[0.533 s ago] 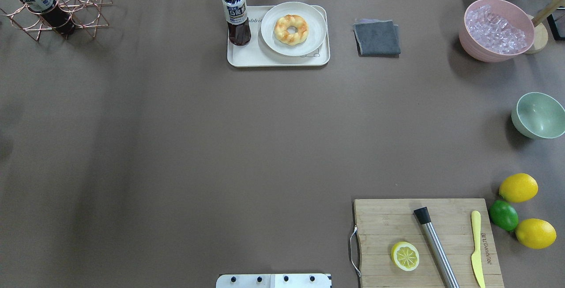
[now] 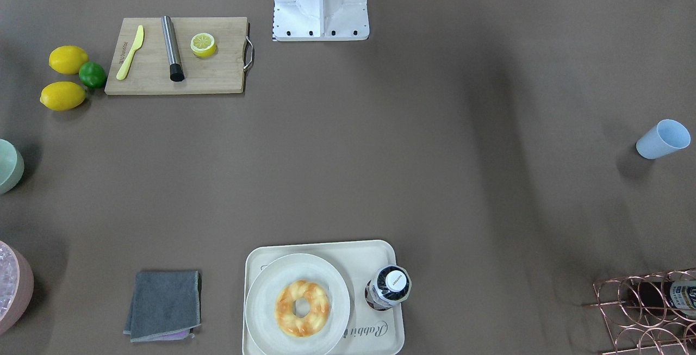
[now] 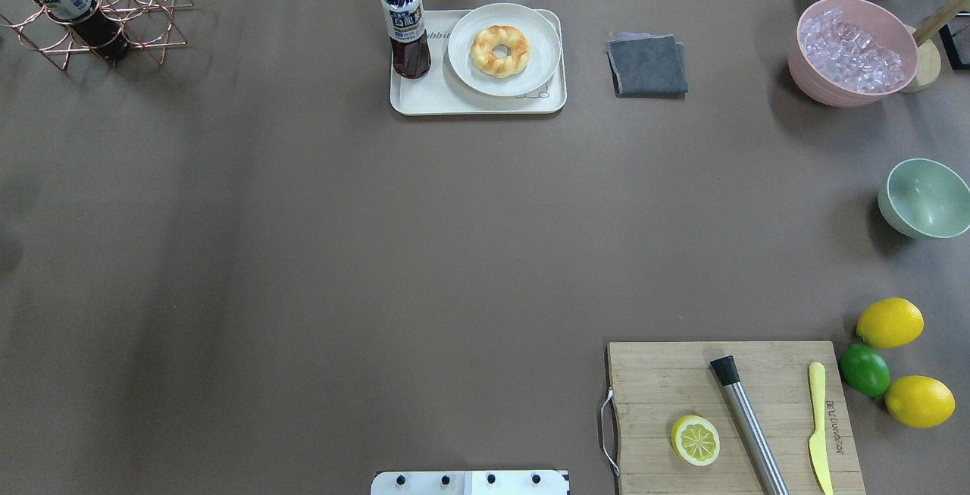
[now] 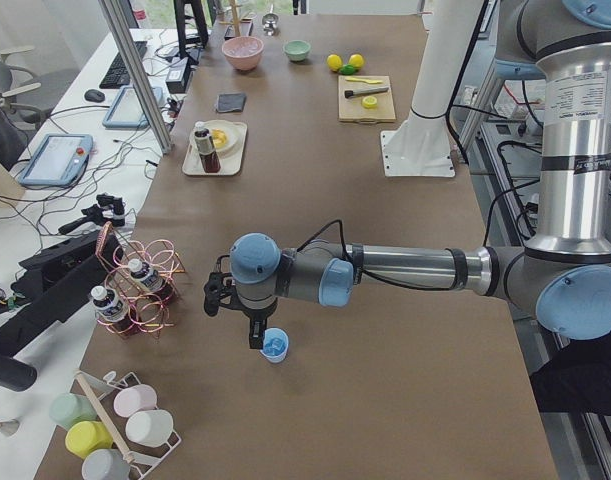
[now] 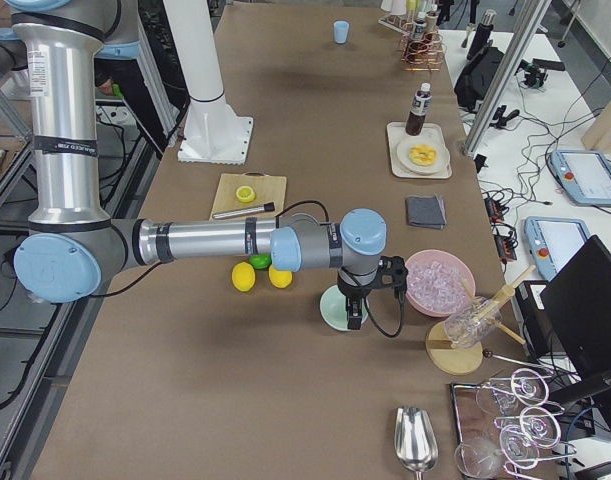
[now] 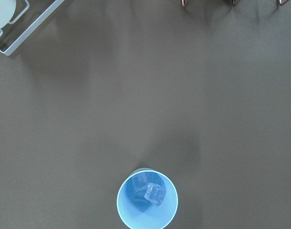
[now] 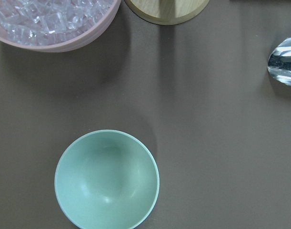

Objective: Pour ice into bowl

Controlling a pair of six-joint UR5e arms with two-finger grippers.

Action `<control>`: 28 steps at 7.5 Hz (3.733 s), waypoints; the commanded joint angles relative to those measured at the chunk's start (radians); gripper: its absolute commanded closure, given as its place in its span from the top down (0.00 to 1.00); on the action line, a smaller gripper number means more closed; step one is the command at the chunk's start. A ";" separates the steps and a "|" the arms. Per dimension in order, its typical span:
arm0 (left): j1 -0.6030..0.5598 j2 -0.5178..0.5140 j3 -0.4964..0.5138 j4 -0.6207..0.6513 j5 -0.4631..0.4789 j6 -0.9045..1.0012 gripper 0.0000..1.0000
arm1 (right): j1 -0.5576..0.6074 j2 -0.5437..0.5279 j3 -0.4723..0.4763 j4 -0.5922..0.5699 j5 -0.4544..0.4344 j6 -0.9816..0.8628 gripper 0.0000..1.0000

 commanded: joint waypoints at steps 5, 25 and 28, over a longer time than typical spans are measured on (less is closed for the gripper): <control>-0.044 0.012 -0.099 0.004 0.002 -0.291 0.97 | -0.054 0.035 -0.173 0.185 -0.006 0.024 0.99; 0.639 -0.018 -0.199 0.355 0.970 -1.885 0.96 | -0.221 0.086 -0.413 0.560 -0.040 0.189 0.00; 0.699 -0.168 -0.106 0.516 1.017 -1.945 0.96 | -0.221 0.086 -0.369 0.551 -0.032 0.190 0.00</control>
